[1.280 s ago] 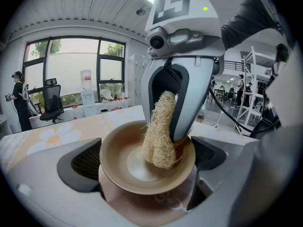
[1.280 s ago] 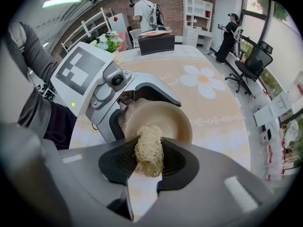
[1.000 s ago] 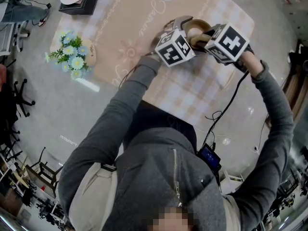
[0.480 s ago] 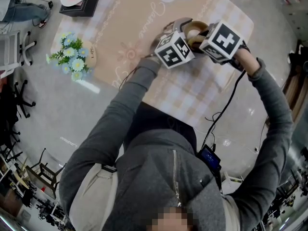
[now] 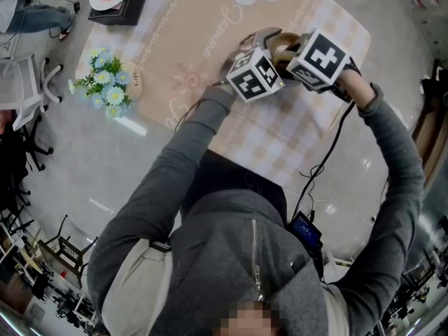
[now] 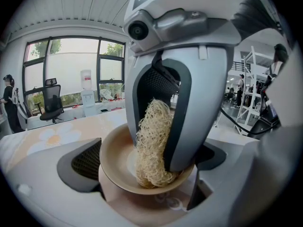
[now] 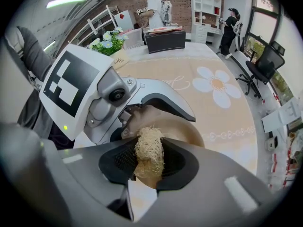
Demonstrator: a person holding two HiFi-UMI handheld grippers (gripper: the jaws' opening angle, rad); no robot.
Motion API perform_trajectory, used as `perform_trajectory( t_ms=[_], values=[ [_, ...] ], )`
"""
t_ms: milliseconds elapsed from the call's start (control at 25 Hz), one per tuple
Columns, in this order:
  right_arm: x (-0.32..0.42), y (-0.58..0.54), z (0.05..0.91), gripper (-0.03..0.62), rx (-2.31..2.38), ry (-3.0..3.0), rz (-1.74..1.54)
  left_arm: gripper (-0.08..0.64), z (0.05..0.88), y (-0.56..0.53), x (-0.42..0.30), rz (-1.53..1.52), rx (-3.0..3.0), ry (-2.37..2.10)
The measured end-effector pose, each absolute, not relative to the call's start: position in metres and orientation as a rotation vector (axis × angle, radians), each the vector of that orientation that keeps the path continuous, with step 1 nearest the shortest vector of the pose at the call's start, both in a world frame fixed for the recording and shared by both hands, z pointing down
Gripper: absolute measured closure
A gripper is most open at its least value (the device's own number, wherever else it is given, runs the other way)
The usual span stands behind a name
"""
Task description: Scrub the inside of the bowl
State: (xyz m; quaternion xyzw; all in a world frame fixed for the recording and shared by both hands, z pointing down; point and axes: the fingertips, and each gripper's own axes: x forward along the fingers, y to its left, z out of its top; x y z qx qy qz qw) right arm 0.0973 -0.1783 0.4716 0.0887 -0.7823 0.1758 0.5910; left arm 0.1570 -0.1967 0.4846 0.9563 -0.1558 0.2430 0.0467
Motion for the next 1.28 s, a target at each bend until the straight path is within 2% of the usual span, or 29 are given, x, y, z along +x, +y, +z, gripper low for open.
perform_trajectory(
  t_ms=[1280],
  values=[
    [0.094,-0.213,0.472,0.494,0.325,-1.838,0.304,-0.023,0.483,-0.197,0.158,0.735,2.919,-0.475]
  ],
)
